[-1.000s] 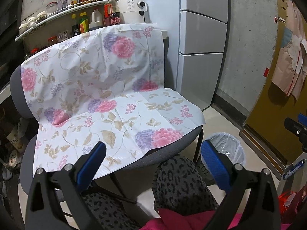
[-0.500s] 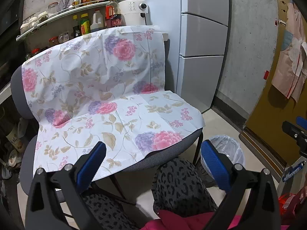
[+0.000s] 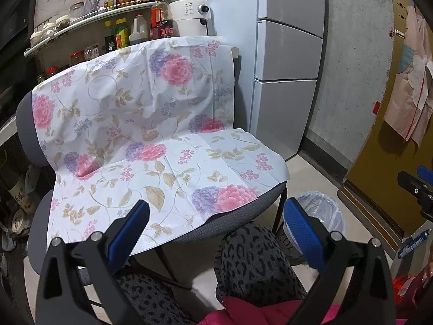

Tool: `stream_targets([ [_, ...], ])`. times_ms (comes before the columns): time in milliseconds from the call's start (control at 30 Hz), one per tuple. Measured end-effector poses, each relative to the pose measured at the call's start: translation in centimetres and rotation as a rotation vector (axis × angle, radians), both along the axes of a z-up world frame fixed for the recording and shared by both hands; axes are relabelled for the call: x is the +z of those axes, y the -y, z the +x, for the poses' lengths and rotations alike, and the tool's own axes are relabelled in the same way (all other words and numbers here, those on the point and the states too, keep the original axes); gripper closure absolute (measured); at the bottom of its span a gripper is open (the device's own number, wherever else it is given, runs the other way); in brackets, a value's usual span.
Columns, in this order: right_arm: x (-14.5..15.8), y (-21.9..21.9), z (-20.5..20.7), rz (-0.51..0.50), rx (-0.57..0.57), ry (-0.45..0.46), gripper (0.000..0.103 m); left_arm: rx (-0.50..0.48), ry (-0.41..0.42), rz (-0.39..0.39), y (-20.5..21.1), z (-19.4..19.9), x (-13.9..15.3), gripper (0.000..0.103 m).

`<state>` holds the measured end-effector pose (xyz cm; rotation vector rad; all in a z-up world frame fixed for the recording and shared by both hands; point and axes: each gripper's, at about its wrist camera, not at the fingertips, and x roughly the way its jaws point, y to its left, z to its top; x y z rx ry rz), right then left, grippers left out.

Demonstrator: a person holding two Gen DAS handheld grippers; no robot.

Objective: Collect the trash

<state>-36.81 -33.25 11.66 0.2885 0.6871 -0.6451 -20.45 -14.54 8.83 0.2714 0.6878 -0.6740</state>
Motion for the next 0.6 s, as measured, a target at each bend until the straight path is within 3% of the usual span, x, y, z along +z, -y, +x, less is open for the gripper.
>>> stream_targets([
  [600,0.04,0.22,-0.18,0.006,-0.009,0.011,0.011,0.004,-0.002,-0.004,-0.47,0.19,-0.03,0.006],
])
